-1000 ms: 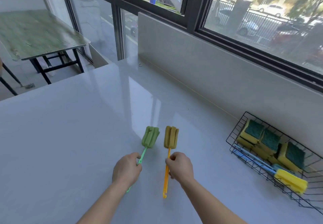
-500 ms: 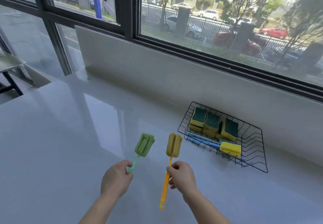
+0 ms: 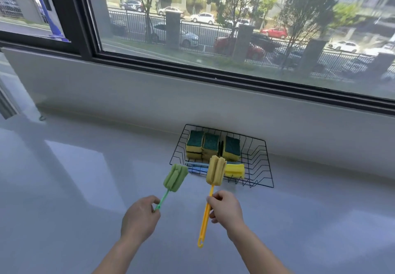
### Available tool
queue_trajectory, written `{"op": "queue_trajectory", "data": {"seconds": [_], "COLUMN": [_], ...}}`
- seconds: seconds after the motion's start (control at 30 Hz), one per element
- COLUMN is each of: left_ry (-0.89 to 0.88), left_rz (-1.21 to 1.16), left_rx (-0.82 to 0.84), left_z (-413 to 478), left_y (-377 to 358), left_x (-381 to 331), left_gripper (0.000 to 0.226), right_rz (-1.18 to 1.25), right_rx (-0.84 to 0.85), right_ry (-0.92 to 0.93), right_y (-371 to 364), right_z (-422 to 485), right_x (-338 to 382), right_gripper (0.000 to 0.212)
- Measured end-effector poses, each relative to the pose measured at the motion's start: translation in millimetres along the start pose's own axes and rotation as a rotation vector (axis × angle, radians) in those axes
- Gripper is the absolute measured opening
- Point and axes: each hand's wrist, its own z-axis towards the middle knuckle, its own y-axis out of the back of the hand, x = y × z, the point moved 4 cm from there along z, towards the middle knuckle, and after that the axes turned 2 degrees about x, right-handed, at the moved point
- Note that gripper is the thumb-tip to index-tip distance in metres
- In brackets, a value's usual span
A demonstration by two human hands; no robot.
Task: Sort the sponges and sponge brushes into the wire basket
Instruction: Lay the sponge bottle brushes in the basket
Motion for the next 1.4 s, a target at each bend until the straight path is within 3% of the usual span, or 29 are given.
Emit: {"op": "queue_trajectory", "data": {"seconds": [0.5,0.77,0.97,1.23,1.4], "left_ry": [-0.204,-0.489,-0.652,-0.66,-0.58], "left_rz": [0.162,0.382,0.533,0.485,0.311], "left_rx": [-0.008,-0.053,0.012,0.026,0.027], "left_z": [73.0,140.0,170.0,191.4,184.3], "left_y": [-7.3,-10.5,-45.6,-71.3,-68.6], "left_x": [-96.6,-162.5,-197.1,-192.5,-181.1], "left_gripper": [0.026,0.027,0.032,0.034,0.029], "right_rz": [0.299,0.442,0.486,0.495,0.545], "right_rx": [-0.186,-0.272,-0.291,-0.298,-0.28], "right_ry": [0.043,0.011,-0.021,-0.059,-0.049], "right_y": [86.8,119.5,127.6,126.7,119.3], "right_z": [40.4,60.0,70.9,77.4,79.2], "right_x": [-18.4,-33.4,-50.9,-61.2,-48.6], "right_gripper": [0.012,0.009,0.01,0.006,0.007]}}
